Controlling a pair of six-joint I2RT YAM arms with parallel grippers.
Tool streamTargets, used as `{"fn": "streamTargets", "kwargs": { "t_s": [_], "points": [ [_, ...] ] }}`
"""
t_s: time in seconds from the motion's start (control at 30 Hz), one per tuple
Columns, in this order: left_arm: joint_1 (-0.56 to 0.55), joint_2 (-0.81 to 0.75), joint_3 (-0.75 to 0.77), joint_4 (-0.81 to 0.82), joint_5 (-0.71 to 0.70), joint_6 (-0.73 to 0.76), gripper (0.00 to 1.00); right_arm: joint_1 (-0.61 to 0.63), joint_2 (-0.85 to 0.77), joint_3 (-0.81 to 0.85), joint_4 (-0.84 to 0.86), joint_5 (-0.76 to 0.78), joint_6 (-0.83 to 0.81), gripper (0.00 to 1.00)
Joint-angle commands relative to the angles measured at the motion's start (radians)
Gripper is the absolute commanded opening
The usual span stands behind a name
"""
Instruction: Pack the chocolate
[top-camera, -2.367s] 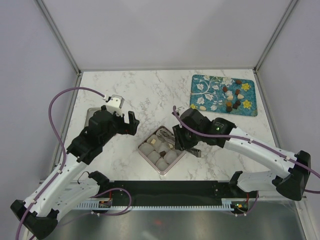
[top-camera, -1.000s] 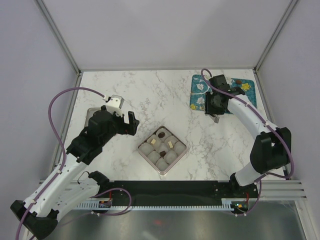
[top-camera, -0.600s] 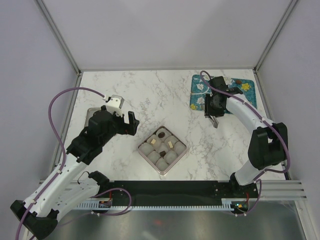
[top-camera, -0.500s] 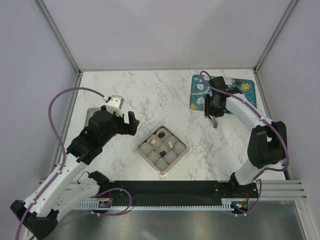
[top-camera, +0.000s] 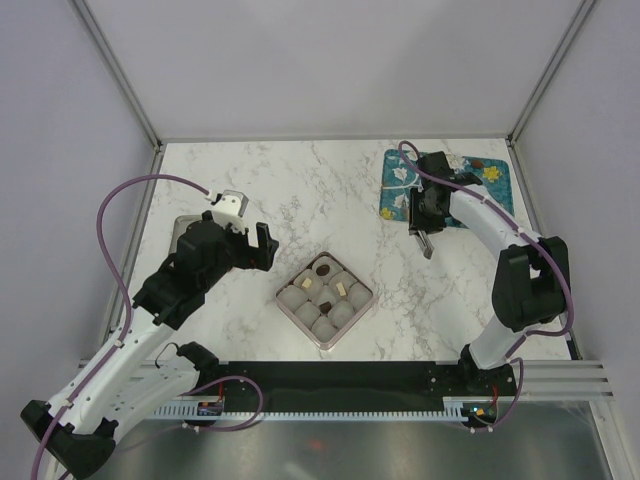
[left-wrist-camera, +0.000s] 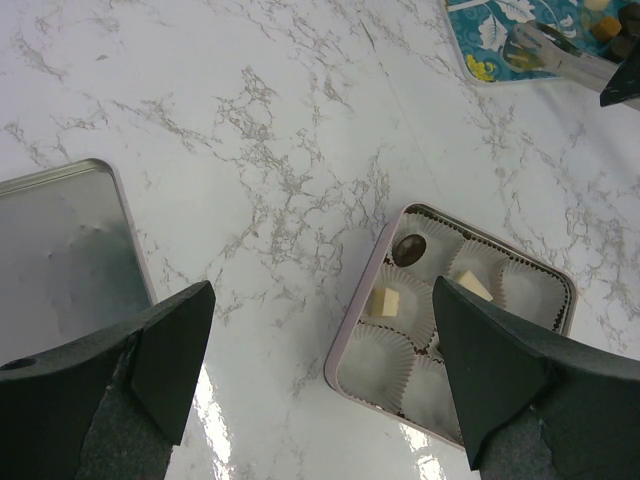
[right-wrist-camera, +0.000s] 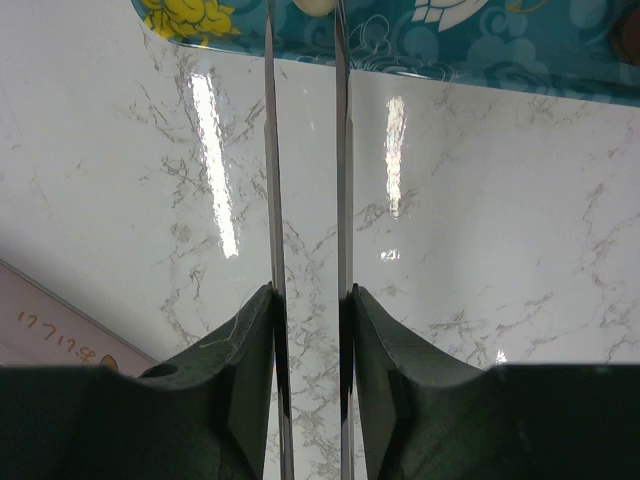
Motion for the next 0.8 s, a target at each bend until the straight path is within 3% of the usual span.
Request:
{"fn": "streamTargets", "kwargs": {
  "t_s": [0.0,0.37,0.77],
  "points": [
    [0.000,-0.003,0.015,0.021,-0.011,-0.004,0.98,-0.005,-0.028,0.069,0.009,-0.008,-0.009,0.36],
    [0.000,0.000,0.015,0.023,-0.015,-0.002,0.98,0.010,-0.148,0.084,-0.063,-0.109,-0.018,0.33],
    [0.000,0.000,0.015,0.021,-0.017,-0.004,0.98,0.343,-0.490,-0.176,-0.146,-0.208,0.084,0.33]
  ]
}}
